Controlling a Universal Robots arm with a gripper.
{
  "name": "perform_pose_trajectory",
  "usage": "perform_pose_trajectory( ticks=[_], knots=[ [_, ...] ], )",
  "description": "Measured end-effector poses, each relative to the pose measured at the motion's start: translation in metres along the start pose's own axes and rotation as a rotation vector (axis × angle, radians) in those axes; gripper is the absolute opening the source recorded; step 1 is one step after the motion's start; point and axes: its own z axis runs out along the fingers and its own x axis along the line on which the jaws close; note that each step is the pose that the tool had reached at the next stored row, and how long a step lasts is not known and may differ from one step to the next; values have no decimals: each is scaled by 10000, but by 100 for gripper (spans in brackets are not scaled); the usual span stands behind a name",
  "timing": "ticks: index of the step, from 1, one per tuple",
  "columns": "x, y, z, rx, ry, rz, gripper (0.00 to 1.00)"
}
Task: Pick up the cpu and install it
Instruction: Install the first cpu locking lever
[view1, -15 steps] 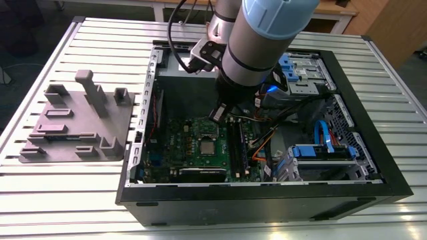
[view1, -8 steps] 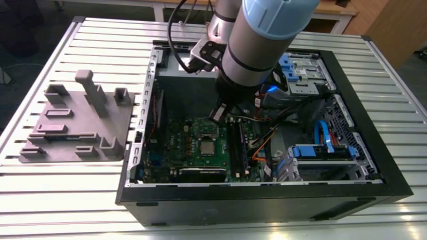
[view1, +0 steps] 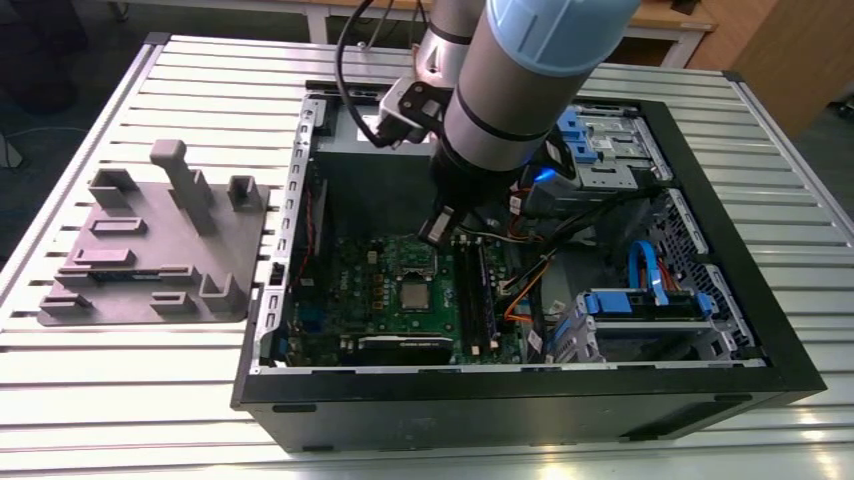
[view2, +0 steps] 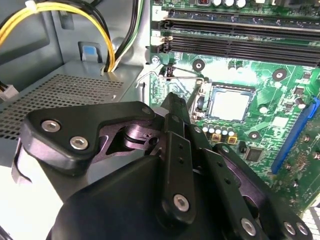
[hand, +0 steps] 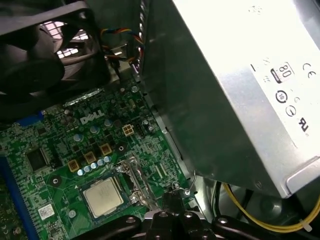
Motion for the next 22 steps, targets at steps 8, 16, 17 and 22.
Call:
perform_pose_trajectory(
  ticks=[8,16,17,22],
  knots=[
    [22,-11,-4,-15,17,-103,11],
    [68,-34,-15,-15,17,-102,11],
    [71,-36,-16,-15,17,-102,11],
    [89,-45,-20,-15,18,-102,11]
  ],
)
